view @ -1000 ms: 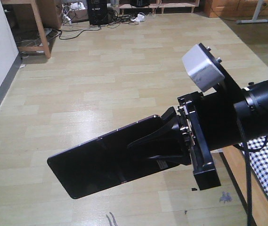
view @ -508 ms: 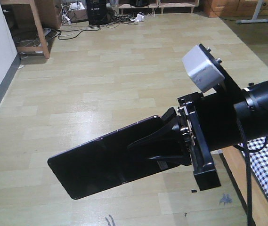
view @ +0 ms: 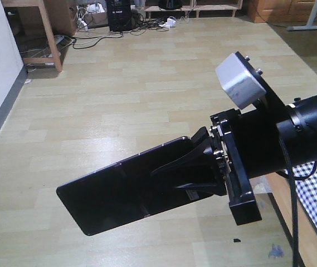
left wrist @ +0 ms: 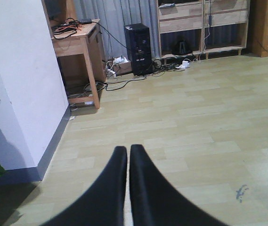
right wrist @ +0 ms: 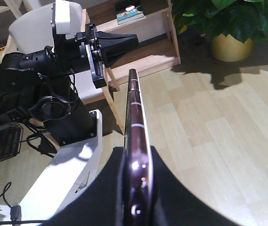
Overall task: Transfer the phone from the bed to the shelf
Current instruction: 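Hold the phone in the right gripper while the base turns away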
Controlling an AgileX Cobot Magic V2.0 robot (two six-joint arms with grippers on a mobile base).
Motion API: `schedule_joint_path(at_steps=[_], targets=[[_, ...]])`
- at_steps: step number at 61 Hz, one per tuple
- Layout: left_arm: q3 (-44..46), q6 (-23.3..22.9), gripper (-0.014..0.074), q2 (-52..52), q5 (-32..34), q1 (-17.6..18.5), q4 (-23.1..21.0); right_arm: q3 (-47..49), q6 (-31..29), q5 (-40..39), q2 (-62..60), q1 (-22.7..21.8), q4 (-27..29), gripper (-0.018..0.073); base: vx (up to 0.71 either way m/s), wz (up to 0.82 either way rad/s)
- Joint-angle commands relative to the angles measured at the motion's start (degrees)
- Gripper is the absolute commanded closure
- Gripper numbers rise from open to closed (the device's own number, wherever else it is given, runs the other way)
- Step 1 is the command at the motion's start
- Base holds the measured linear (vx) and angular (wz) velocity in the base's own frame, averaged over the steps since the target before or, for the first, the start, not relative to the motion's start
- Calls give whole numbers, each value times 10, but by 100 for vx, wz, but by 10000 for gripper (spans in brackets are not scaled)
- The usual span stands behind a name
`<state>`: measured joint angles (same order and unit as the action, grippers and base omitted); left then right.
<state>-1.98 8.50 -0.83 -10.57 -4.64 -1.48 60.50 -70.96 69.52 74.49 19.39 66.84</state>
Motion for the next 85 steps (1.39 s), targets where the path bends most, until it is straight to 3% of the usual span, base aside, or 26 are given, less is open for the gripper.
schedule_joint_path(at_steps=[1, 85], targets=[[13, -3, 595, -6, 41, 1, -5, 16, -5, 42, -17, -2, 52, 561, 21, 10], [13, -3, 595, -6, 41, 1, -5, 16, -5, 42, -17, -2, 52, 561, 38, 1]])
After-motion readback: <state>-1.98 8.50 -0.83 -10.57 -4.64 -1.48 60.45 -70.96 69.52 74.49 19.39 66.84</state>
